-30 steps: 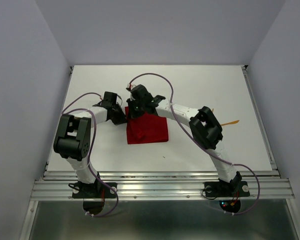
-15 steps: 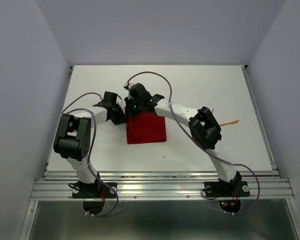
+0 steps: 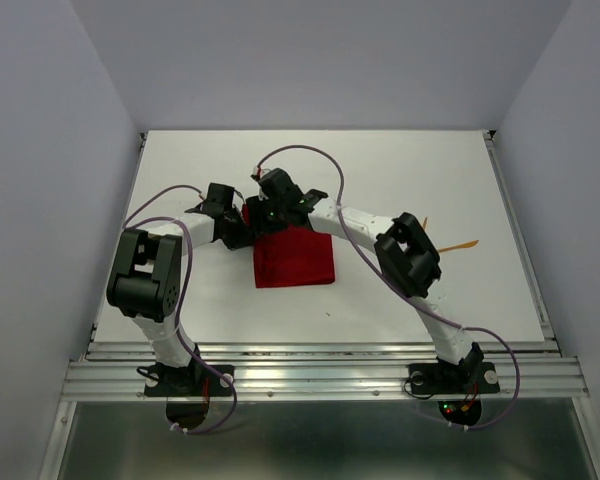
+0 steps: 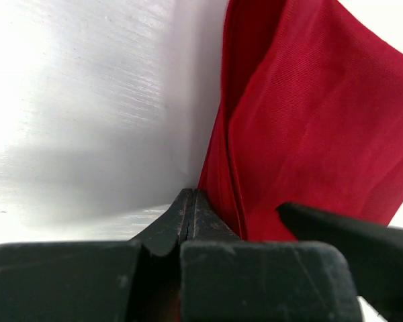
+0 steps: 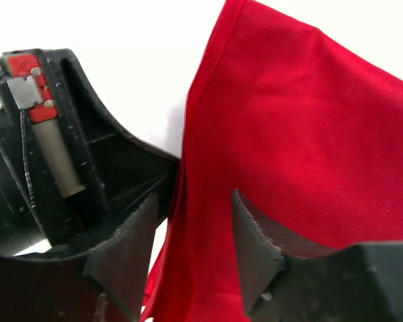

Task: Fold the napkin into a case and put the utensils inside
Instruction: Fold the rectangle-folded napkin at the center of the board.

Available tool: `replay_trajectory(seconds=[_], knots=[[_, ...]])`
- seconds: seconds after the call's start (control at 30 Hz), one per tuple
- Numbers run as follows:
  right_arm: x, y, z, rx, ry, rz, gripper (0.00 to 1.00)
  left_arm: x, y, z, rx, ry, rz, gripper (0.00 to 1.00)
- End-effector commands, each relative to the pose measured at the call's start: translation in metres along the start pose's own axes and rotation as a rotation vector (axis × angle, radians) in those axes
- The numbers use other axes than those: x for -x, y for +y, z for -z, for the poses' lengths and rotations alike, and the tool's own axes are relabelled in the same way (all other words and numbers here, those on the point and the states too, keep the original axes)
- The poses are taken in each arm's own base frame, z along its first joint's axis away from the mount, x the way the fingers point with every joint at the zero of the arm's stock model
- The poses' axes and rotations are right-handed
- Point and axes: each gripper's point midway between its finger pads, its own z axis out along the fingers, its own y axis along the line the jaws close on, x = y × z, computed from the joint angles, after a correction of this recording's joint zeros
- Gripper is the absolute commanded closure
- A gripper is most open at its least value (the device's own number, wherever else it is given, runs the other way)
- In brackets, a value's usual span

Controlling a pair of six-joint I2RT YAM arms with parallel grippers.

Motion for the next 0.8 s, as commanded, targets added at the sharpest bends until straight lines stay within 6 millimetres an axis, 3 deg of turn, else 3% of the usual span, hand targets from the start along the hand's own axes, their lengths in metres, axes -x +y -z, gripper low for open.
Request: replay_trajectory(seconds=[0.0, 0.23, 0.27, 0.3, 0.4, 0.5, 0.57, 0.7, 0.73, 0.77], knots=[[0.029, 0.019, 0.017, 0.010, -0.099, 0.019, 0.44, -0.016, 0.032, 0.004, 0.133, 0.038, -0.015, 1.00], [0.061, 0.002, 0.058, -0.021, -0.204, -0.003, 0.41, 0.003, 0.035, 0.022, 0.152, -0.017, -0.005, 1.00], [0.070, -0.001, 0.071, -0.027, -0.233, -0.009, 0.41, 0.007, 0.034, 0.026, 0.154, -0.034, -0.007, 1.00], [0.063, -0.015, 0.072, -0.050, -0.221, -0.023, 0.41, 0.011, 0.036, 0.030, 0.161, -0.040, -0.005, 1.00], [0.067, -0.026, 0.092, -0.067, -0.256, -0.042, 0.44, 0.022, 0.036, 0.044, 0.170, -0.077, -0.004, 1.00], [0.047, -0.049, 0.098, -0.106, -0.238, -0.063, 0.48, 0.040, 0.043, 0.059, 0.212, -0.144, 0.006, 1.00], [0.028, -0.062, 0.105, -0.124, -0.212, -0.080, 0.57, 0.046, 0.039, 0.067, 0.200, -0.175, 0.008, 1.00], [-0.004, -0.091, 0.123, -0.149, -0.188, -0.138, 0.76, 0.035, 0.014, 0.064, 0.118, -0.147, -0.020, 1.00], [0.005, -0.092, 0.130, -0.147, -0.216, -0.144, 0.78, 0.036, 0.013, 0.064, 0.113, -0.153, -0.021, 1.00], [-0.015, -0.100, 0.130, -0.149, -0.180, -0.162, 0.81, 0.028, 0.004, 0.060, 0.081, -0.119, -0.034, 1.00]])
